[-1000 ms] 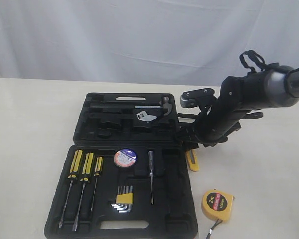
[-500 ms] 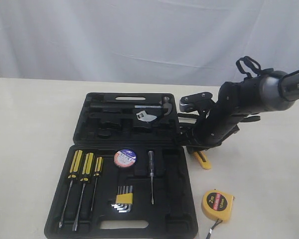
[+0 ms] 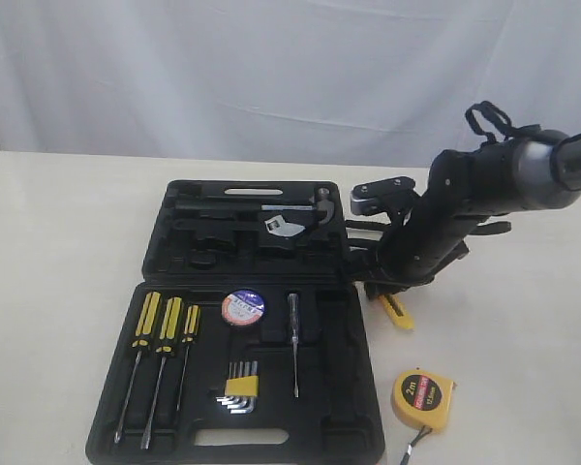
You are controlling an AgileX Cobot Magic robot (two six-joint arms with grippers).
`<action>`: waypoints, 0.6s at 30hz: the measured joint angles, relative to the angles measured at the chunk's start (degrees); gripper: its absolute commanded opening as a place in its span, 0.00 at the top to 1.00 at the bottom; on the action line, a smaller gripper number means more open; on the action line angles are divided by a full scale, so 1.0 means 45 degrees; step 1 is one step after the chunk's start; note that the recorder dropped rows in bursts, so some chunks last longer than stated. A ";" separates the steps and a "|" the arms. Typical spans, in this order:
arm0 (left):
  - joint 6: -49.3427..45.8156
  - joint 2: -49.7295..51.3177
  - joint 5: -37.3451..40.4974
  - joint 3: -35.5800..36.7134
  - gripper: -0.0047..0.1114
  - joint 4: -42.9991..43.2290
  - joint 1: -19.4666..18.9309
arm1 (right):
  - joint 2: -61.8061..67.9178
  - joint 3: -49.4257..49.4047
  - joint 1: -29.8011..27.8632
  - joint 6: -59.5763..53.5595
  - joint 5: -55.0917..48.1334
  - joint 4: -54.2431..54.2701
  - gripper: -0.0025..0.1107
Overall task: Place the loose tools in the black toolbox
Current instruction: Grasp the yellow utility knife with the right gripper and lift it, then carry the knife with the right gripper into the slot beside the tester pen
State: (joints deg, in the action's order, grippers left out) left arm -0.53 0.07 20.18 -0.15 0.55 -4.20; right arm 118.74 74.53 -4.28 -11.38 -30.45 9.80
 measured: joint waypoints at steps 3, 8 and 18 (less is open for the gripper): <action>0.0000 0.0000 0.0000 0.0000 0.96 0.0000 0.0000 | -0.0696 0.0000 0.0000 0.0196 -0.0573 0.0000 0.98; 0.0000 0.0000 0.0000 0.0000 0.96 0.0000 0.0000 | -0.1986 0.0000 0.0000 0.0968 -0.1672 0.0139 0.98; 0.0000 0.0000 0.0000 0.0000 0.96 0.0000 0.0000 | -0.4522 -0.1314 0.2277 0.5201 -0.2975 -0.2841 0.98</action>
State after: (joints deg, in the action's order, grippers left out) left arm -0.53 0.07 20.18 -0.15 0.55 -4.20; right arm 98.39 68.61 5.96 12.02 -43.84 -2.99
